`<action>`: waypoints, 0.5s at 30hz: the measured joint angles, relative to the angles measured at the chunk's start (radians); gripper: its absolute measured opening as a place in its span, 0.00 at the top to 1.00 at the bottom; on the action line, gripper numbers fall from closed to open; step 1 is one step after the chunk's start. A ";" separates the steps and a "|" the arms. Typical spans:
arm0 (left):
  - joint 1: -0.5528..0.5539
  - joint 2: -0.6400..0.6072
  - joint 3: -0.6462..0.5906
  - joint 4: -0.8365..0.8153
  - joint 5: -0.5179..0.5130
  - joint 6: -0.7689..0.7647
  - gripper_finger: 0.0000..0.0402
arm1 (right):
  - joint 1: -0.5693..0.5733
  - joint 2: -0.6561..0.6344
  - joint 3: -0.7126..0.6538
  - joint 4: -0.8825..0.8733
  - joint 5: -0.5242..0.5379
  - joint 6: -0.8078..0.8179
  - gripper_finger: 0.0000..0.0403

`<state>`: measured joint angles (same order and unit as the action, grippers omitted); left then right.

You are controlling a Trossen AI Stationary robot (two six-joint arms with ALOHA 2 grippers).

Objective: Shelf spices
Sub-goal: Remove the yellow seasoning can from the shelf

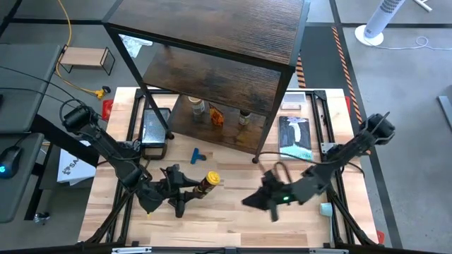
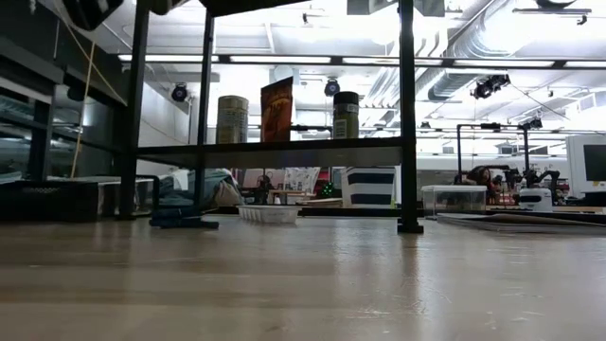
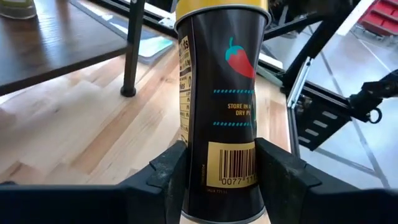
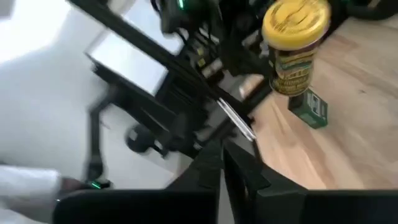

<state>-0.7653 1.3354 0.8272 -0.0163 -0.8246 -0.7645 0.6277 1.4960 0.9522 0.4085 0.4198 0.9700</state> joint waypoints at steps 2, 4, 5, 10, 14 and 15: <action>0.012 0.000 0.000 0.020 0.005 0.008 0.62 | -0.037 0.056 0.060 -0.050 -0.067 -0.059 0.89; 0.021 0.000 0.000 0.048 0.005 0.006 0.62 | -0.074 0.102 0.117 -0.105 -0.102 -0.118 0.82; 0.022 0.000 0.000 0.062 0.005 -0.004 0.62 | -0.091 0.120 0.144 -0.124 -0.112 -0.147 0.78; 0.005 0.000 0.000 0.149 -0.001 -0.019 0.62 | -0.169 0.157 0.242 -0.180 -0.134 -0.305 0.61; -0.023 0.000 0.000 0.247 -0.054 -0.022 0.62 | -0.215 0.157 0.268 -0.187 -0.132 -0.342 0.52; -0.033 0.000 0.000 0.273 -0.076 -0.013 0.62 | -0.223 0.157 0.272 -0.187 -0.132 -0.342 0.50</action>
<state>-0.7981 1.3354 0.8272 0.2566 -0.9002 -0.7774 0.4050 1.6531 1.2241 0.2213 0.2878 0.6277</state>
